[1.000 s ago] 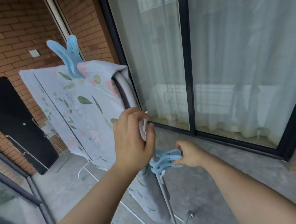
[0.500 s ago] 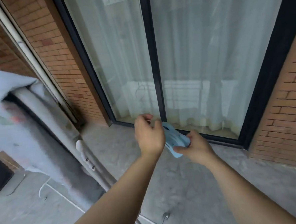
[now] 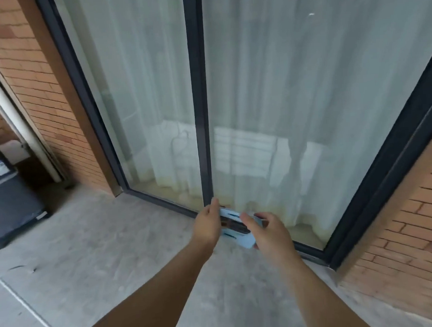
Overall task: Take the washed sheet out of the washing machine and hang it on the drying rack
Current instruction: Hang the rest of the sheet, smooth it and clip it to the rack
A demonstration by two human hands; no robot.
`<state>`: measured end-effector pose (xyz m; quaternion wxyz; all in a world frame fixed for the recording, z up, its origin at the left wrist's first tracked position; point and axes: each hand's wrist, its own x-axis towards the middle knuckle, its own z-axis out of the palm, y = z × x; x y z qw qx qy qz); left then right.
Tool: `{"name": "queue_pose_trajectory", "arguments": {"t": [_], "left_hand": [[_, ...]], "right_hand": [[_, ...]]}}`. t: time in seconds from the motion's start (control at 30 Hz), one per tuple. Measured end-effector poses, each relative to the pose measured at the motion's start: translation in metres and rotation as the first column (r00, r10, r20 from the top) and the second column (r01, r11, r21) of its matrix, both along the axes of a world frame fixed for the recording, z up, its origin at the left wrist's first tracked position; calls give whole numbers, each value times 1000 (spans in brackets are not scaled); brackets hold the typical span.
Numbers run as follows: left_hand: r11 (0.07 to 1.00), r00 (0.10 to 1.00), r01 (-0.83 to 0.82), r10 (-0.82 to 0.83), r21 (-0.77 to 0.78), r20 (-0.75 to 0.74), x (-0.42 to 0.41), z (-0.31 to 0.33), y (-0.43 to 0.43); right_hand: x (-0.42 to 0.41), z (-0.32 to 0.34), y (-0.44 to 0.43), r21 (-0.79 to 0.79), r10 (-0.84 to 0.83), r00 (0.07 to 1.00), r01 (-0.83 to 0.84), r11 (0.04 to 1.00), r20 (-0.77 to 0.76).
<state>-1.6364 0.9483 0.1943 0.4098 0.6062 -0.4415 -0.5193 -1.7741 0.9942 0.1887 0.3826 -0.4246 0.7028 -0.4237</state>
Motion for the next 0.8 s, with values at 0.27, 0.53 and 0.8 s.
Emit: {"name": "queue_pose_trajectory", "arguments": {"t": [0.27,0.53,0.8], "left_hand": [[995,997,-67,65,-73,-35,40,41,-128],[901,911,-405,413,-157,22,117,55,-214],[631,623,-762,776,-145,102,208,61,-225]], "right_hand": [[18,51,-175,13,288,953,-288,957,-93],[104,80,-333,62,632,774,-629,775,-36],[248,80,-431,11,909,409,-912,410,82]]}}
